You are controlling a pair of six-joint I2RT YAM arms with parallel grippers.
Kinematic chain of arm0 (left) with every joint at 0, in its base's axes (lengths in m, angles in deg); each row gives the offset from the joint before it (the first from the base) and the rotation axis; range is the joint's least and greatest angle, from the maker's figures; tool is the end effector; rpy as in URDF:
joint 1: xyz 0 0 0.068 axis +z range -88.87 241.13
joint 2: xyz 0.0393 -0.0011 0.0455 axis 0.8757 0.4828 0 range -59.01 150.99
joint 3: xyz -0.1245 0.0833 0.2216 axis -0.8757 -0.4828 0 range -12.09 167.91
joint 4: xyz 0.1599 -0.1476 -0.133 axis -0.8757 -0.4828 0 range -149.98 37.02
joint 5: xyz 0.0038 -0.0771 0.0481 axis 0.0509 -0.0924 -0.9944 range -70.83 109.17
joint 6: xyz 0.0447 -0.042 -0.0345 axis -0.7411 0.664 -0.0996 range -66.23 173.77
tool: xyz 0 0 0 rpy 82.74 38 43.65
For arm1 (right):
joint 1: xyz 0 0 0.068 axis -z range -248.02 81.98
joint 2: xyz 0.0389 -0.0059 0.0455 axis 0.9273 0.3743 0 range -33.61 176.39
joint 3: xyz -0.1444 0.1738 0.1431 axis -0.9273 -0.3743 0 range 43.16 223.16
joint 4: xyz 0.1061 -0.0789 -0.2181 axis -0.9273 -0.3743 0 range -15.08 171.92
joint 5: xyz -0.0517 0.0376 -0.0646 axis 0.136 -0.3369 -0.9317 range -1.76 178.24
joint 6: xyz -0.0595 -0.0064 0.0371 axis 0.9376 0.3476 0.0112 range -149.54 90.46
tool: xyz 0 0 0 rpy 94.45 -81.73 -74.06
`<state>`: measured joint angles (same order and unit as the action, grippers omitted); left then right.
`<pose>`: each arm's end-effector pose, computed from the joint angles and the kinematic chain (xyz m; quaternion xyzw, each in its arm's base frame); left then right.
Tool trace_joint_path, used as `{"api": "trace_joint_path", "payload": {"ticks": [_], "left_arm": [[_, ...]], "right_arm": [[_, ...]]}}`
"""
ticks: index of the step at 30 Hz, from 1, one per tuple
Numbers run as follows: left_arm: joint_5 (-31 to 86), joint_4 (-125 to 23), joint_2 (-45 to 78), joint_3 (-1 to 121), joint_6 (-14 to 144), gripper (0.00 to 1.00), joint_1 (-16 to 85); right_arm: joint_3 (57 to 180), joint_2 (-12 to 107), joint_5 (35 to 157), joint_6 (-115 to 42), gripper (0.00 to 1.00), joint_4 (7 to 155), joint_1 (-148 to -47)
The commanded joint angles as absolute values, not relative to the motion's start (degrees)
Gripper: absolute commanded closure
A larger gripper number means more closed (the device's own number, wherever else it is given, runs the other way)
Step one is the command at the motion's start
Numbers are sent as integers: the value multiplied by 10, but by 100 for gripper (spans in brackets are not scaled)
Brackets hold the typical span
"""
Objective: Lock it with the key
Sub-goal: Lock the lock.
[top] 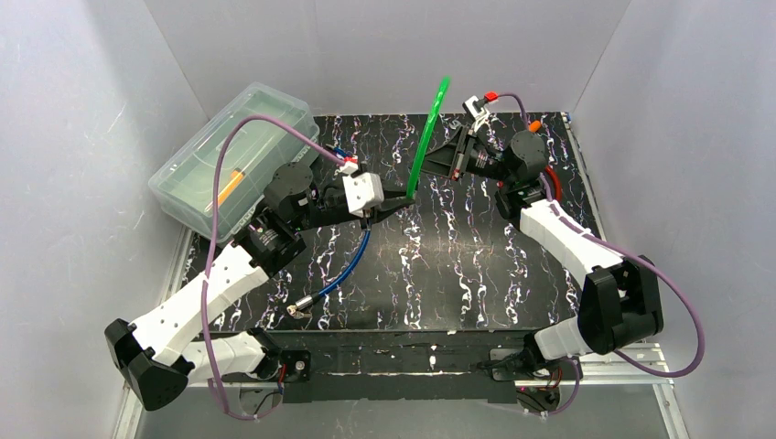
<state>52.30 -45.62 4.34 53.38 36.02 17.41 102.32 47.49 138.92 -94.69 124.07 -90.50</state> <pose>0.1664 -0.2028 0.4334 0.5036 0.4212 -0.3439 0.6713 0.2852 0.1662 0.3736 -0.1389 0.6094 0.6899 0.3653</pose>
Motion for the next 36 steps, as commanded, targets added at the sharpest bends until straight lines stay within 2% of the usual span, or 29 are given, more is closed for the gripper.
{"api": "trace_joint_path", "payload": {"ticks": [1,6,10,15,18,24,36], "left_arm": [[471,-489,55,495,300,100,183],[421,-495,65,509,395,100,196],[393,-520,72,502,401,100,196],[430,-516,56,485,396,100,197],[416,-562,70,521,468,100,209],[378,-610,95,553,546,100,217],[396,-638,104,581,606,78,223]], "right_arm": [[1043,463,1421,-1011,99,1328,-918],[1044,469,1415,-1027,99,1330,-918],[1052,474,1414,-1046,99,1337,-917],[1050,476,1410,-1045,99,1335,-913],[1063,473,1402,-991,99,1249,-906],[1075,479,1372,-961,99,1175,-896],[1085,492,1325,-911,99,1071,-889]]}}
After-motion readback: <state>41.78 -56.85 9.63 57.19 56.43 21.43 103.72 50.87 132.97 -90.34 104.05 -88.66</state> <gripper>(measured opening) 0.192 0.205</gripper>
